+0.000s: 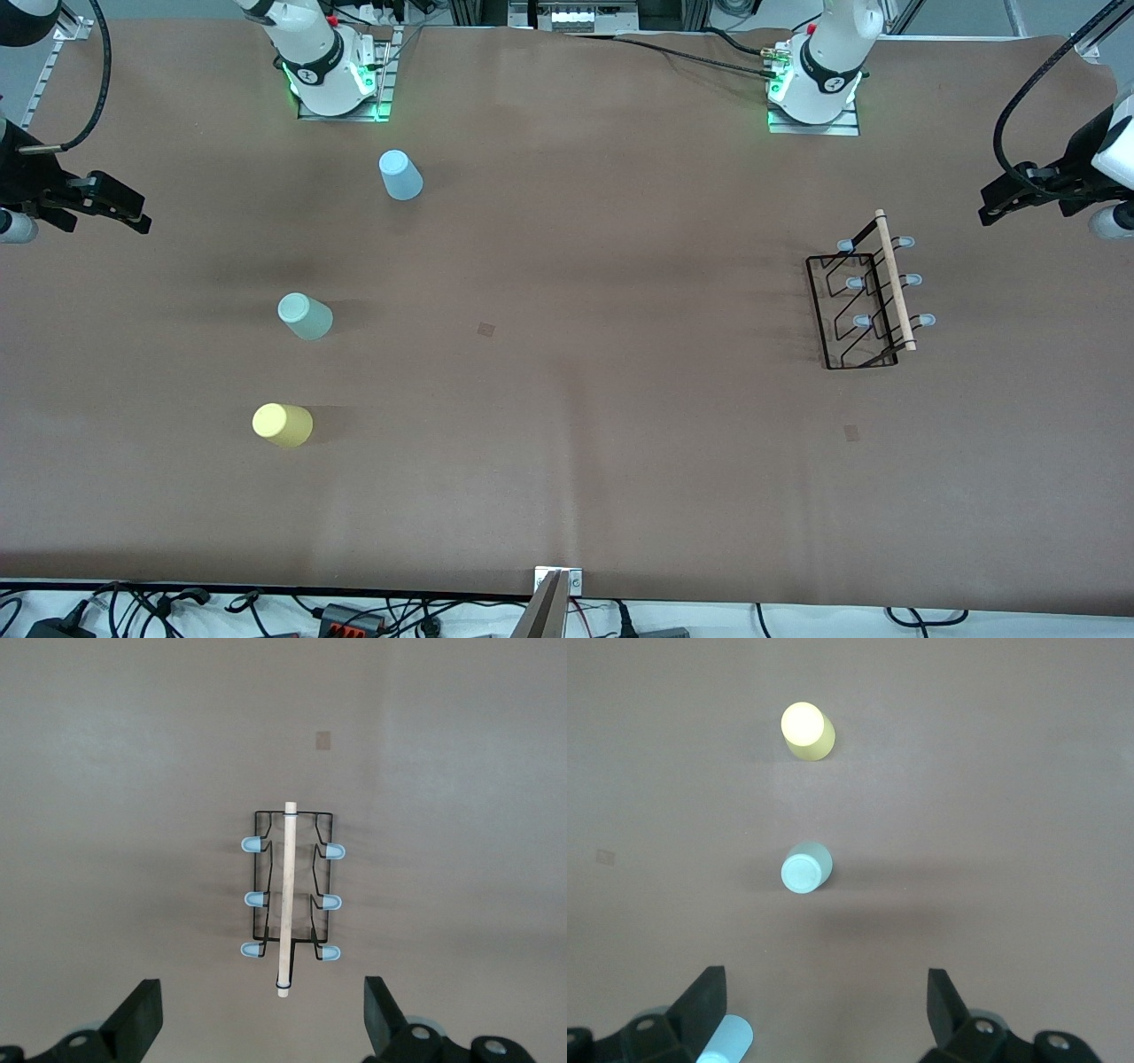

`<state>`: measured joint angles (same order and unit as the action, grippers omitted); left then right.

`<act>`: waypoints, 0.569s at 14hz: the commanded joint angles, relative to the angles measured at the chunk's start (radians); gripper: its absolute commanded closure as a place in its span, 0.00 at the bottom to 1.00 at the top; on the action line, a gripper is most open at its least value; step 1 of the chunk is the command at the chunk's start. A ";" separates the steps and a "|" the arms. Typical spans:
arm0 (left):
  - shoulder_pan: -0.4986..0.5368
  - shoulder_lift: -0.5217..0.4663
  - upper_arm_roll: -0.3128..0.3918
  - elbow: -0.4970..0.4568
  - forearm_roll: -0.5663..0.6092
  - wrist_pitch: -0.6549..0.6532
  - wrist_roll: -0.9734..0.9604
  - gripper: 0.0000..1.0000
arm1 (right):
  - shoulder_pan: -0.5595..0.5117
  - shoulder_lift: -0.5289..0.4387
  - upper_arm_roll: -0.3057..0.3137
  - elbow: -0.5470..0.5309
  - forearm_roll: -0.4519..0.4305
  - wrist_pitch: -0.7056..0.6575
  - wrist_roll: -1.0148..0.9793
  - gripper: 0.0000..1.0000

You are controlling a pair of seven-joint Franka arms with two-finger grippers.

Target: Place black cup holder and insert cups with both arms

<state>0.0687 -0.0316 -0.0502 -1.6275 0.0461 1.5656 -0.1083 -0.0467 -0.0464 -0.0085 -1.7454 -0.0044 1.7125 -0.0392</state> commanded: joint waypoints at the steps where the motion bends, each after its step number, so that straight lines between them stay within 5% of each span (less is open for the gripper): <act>1: 0.028 0.005 -0.002 0.006 -0.017 0.007 0.024 0.00 | -0.016 -0.019 0.016 -0.017 -0.002 -0.001 0.004 0.00; 8: 0.016 0.024 -0.016 0.009 -0.017 0.002 0.009 0.00 | -0.015 -0.015 0.016 -0.014 -0.002 0.007 0.002 0.00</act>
<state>0.0872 -0.0137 -0.0538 -1.6278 0.0452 1.5666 -0.1076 -0.0467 -0.0464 -0.0080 -1.7454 -0.0044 1.7130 -0.0392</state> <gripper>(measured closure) 0.000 0.000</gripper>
